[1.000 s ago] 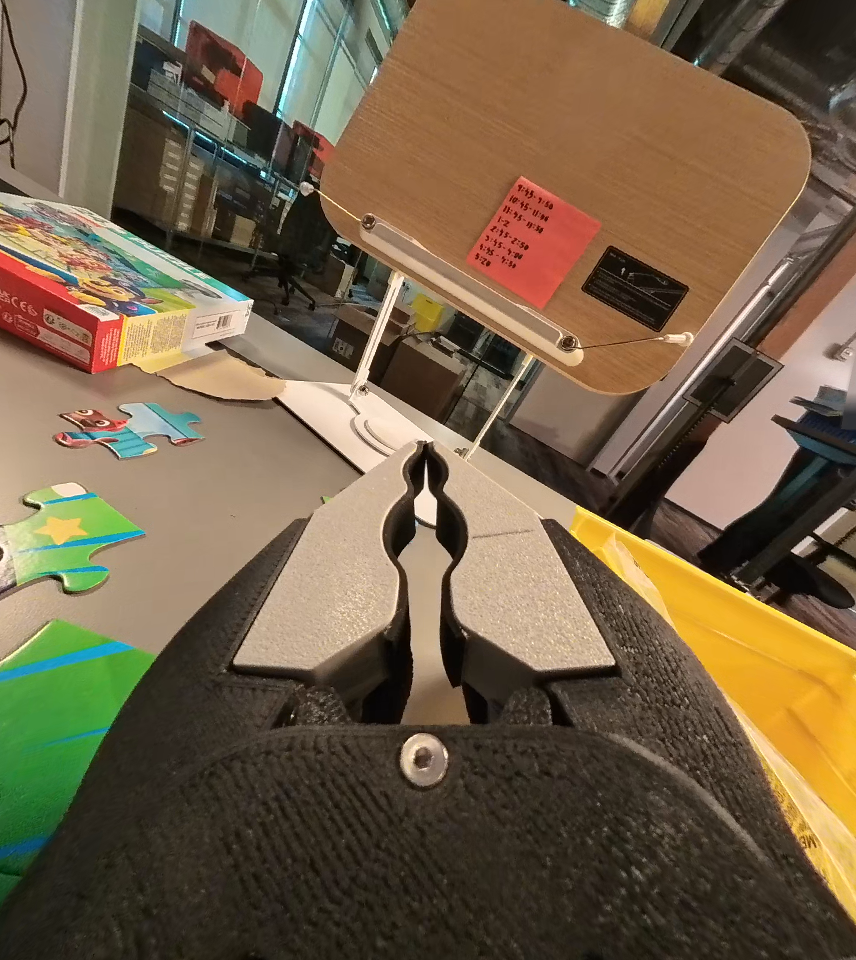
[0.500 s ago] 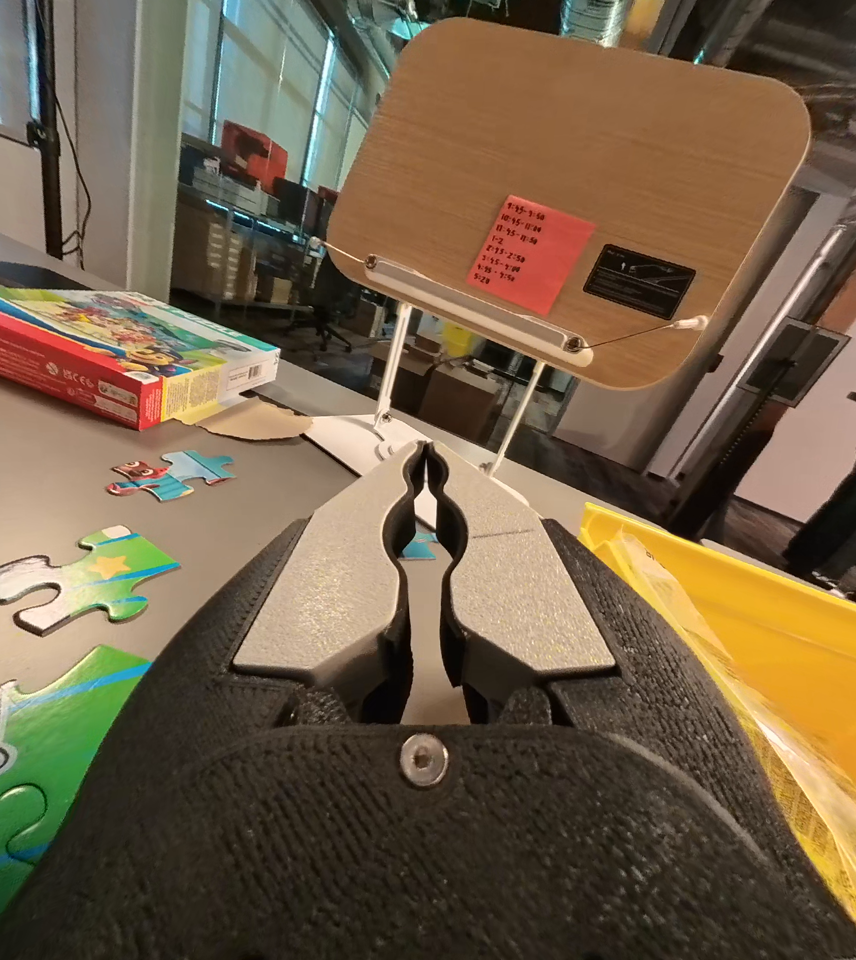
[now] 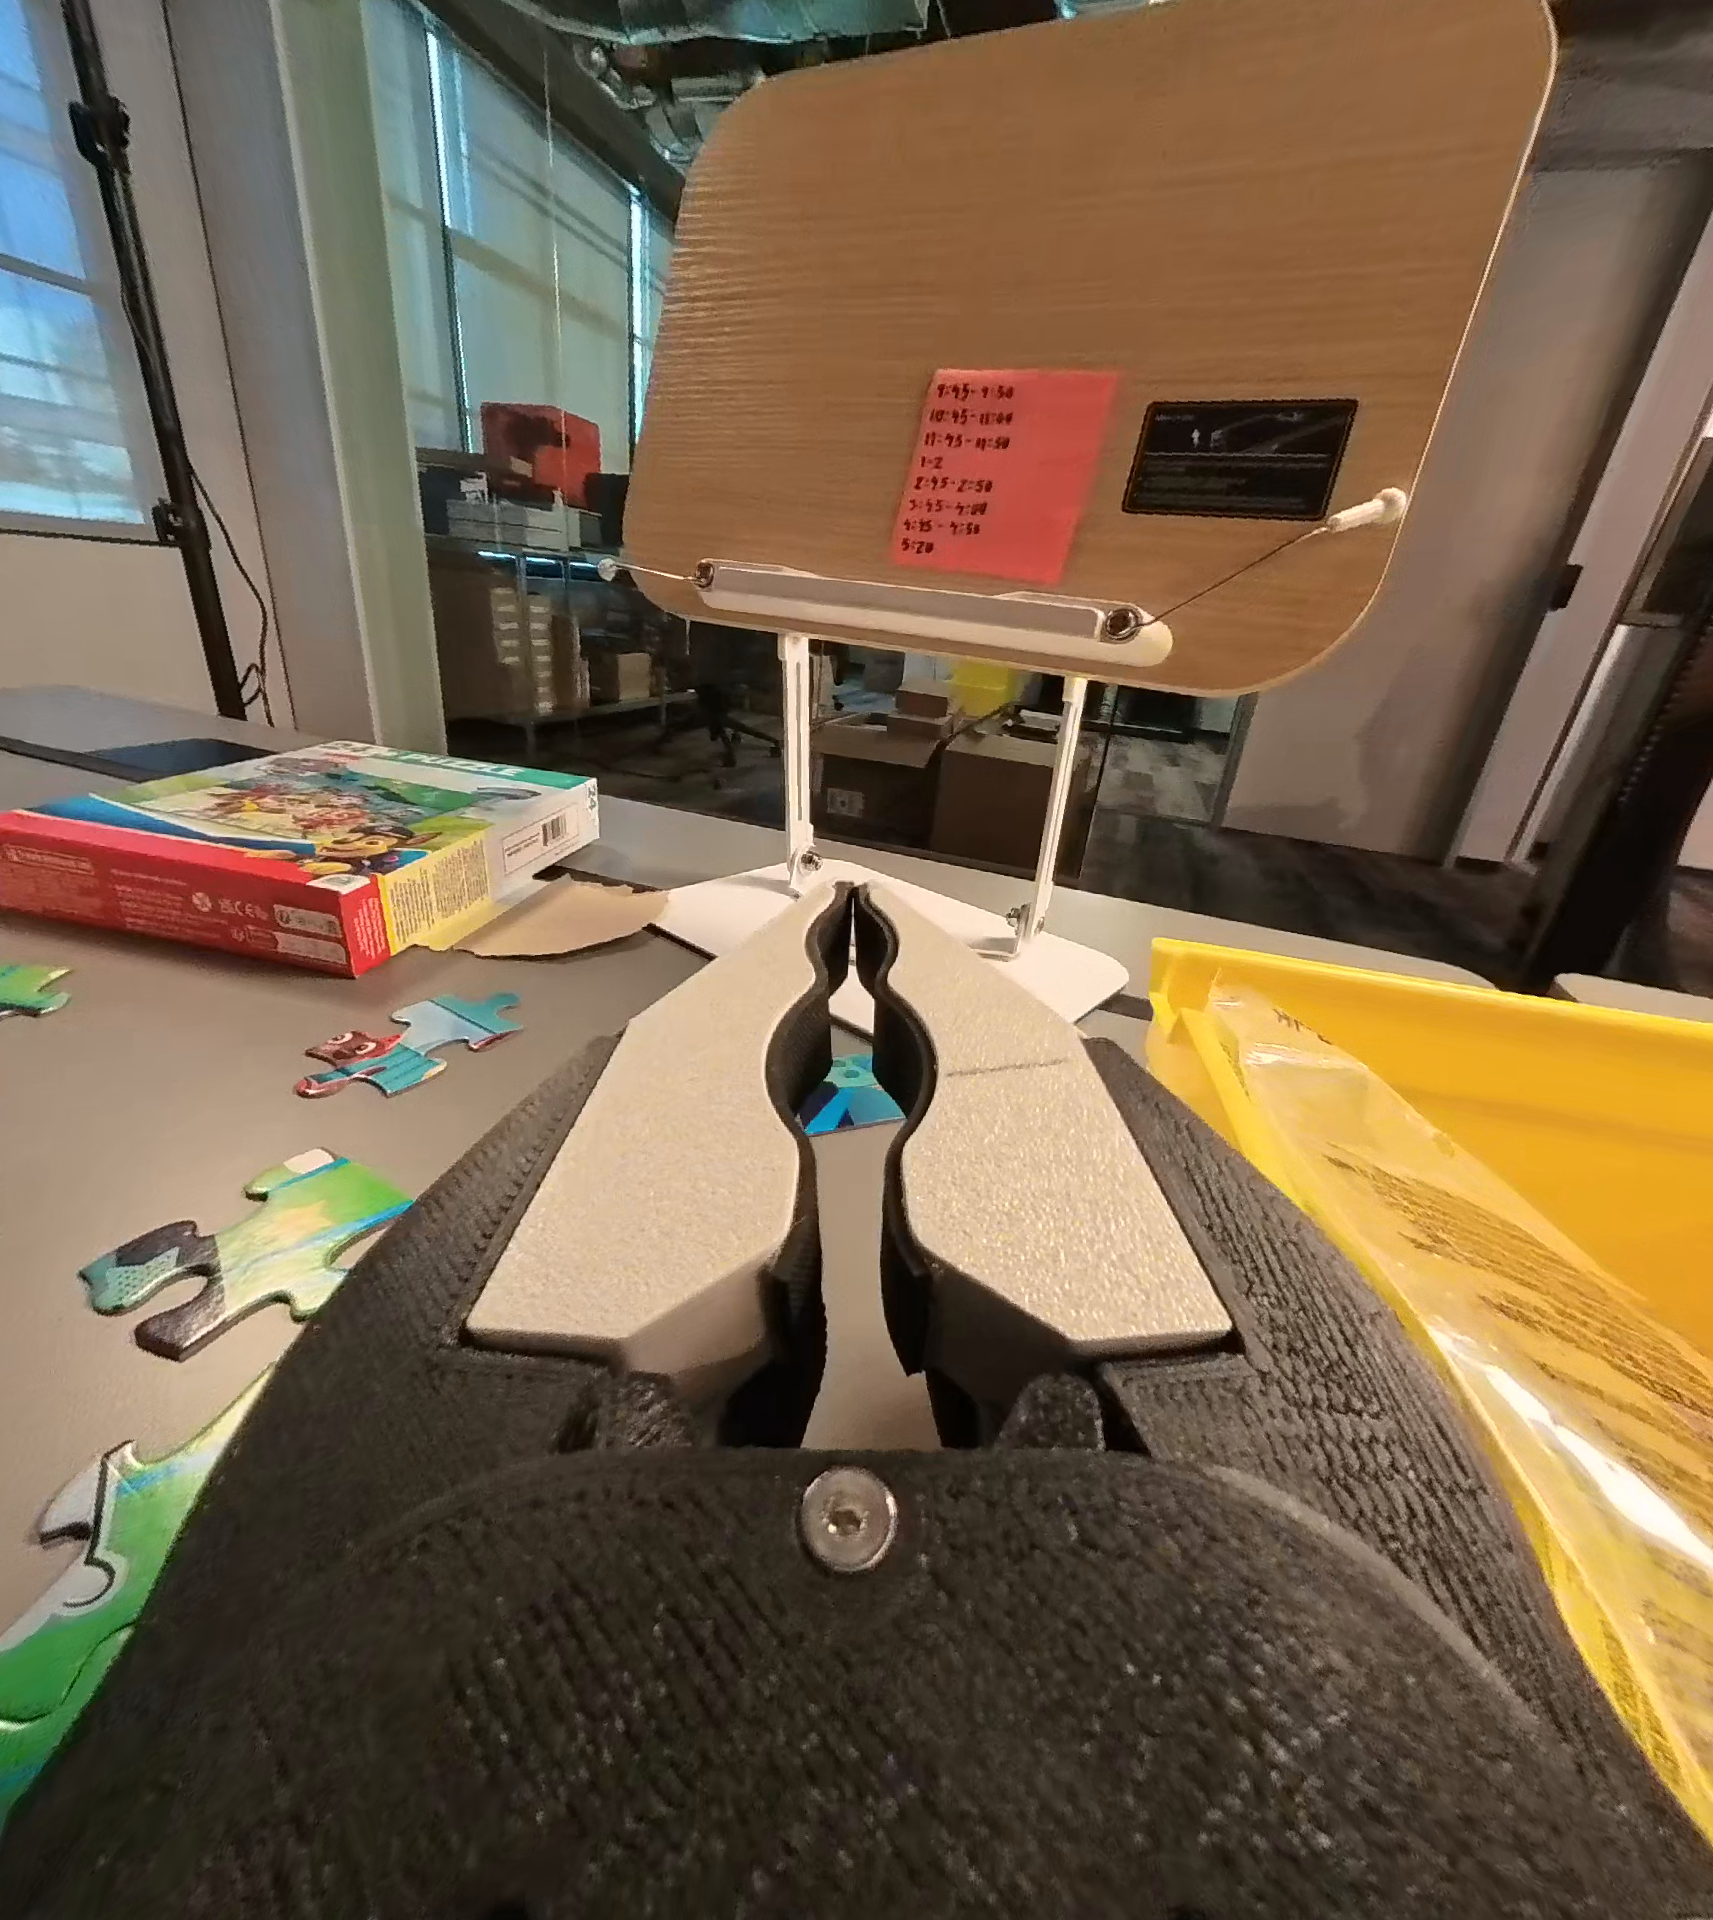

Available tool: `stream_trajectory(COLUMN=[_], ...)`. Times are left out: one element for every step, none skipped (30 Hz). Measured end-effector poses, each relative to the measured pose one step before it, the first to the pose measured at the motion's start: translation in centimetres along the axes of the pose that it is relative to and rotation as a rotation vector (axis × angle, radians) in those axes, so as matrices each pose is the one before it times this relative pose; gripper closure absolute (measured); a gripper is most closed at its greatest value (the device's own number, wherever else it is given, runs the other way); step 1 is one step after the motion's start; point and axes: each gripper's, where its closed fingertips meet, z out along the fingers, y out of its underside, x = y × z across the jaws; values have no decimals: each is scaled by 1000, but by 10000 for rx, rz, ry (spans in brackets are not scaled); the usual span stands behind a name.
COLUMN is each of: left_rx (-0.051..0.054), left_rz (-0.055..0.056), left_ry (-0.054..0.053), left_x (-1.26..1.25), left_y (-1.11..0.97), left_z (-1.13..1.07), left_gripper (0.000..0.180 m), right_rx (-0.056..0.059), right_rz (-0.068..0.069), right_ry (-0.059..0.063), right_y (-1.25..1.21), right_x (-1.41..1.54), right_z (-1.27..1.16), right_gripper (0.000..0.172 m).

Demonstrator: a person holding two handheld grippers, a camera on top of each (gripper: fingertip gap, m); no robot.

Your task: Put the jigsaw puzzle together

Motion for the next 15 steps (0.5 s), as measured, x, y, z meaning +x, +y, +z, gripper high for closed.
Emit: stream_trajectory(left_rx=[769,931,1017,1087,1083,1040,1023,1042,1033,917,804,756,534,157,-66], left_rz=[-62,-61,-124,-27,-78,-206,-173,-323,-518,-636,-737,-693,-510,-241,-35], left_ry=[75,138,155,368,441,570,1230,1647,1769,2088,2232,1873,1219,562,172], left_x=[48,107,62,325,365,437,1391,1985,2110,2514,2662,2160,1271,430,-3], left_y=[-882,-1146,-1355,-1535,-1590,-1600,-1606,-1669,-1662,-1484,-1313,-1140,-694,-86,299], left_z=[-1025,-1153,-1173,-1134,-1009,-862,-779,-755,-684,-644,-560,-397,-198,-10,115], left_gripper=[123,123,123,123,123,123,123,123,123,123,124,124,124,124,124], right_rx=[-14,-12,-9,-11,-11,-8,-2,2,2,2,-1,-3,-2,-5,-6], right_rz=[-33,-32,-14,4,10,11,11,12,12,9,3,-3,-5,-8,-8], right_ry=[-18,-16,-11,-10,-10,1,4,3,3,2,-1,-4,-7,-7,-3], right_y=[17,15,2,19,20,16,5,-3,-1,-2,1,4,2,8,9], right_x=[-56,-58,-35,-16,-11,8,21,12,23,9,-4,-3,-19,-8,-16], right_z=[10,20,14,14,19,11,-2,-12,-9,-3,0,-2,3,6,10], right_gripper=[172,172,172,172,172,172,172,172,172,172,172,172,172,172,172])
